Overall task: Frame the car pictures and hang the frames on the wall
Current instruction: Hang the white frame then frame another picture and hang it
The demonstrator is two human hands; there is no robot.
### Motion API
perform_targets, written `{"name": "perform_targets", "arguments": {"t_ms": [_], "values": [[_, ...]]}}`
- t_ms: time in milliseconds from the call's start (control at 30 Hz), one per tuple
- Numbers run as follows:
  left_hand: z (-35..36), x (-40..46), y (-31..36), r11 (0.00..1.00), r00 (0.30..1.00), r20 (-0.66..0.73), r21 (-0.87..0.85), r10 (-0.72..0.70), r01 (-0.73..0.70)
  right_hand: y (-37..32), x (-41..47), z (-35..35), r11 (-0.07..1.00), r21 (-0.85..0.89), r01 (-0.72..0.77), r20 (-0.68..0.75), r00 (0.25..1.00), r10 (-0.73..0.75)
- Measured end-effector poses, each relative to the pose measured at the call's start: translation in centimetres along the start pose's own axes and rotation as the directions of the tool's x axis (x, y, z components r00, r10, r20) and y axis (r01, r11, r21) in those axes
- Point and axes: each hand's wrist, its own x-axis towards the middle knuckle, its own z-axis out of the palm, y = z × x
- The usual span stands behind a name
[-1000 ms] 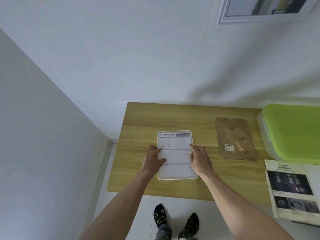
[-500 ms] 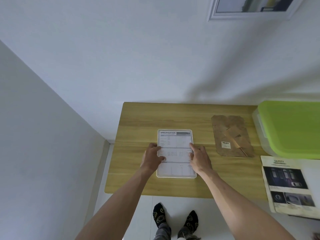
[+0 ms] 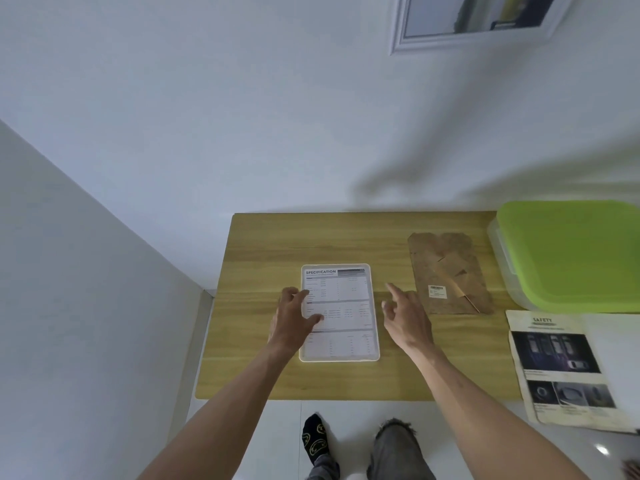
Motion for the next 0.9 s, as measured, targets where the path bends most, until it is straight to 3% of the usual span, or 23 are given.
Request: {"name": "perform_targets", "arguments": {"t_ms": [100,200,367,500,600,800,900], "values": [[1.3,0.3,2.4,0.998,0.996,-0.067,0.024,0.051,-0.050,2.8,1.2,-3.0,0.997,0.003,-0.083,-0.105,0.991,0.083],[3.7,1.3,6.6,0.994,0.993,-0.042,0.010,0.107,-0.107,6.2,3.7,-6.7,0.976,-0.026,-0.215,-0.162,0.965,0.208],[8.7,2.9,14.8,0.995,0.988,0.119,-0.034,0.097,-0.094,11.4,6.9,-10.9,0.949,-0.036,-0.314,-0.033,0.949,0.313],[12.4,3.8,19.4,0.989,0.975,0.204,-0.095,-0.088,0.109,12.8,8.0,-11.5,0.947,-0.057,-0.316,0.063,0.946,0.319],[14.0,4.0,21.5,0.943,0.947,0.211,-0.178,-0.241,0.280,13.0,8.5,-11.5,0.943,-0.028,-0.332,0.057,0.941,0.333],[14.1,4.5,21.6,0.694,0.824,0.334,-0.446,-0.457,0.565,14.0,9.1,-11.7,0.863,0.240,-0.445,0.115,0.896,0.429],[13.9,5.4,19.4,0.689,0.817,0.349,-0.440,-0.459,0.576,13.7,8.6,-12.1,0.798,0.377,-0.471,0.172,0.882,0.439]]}}
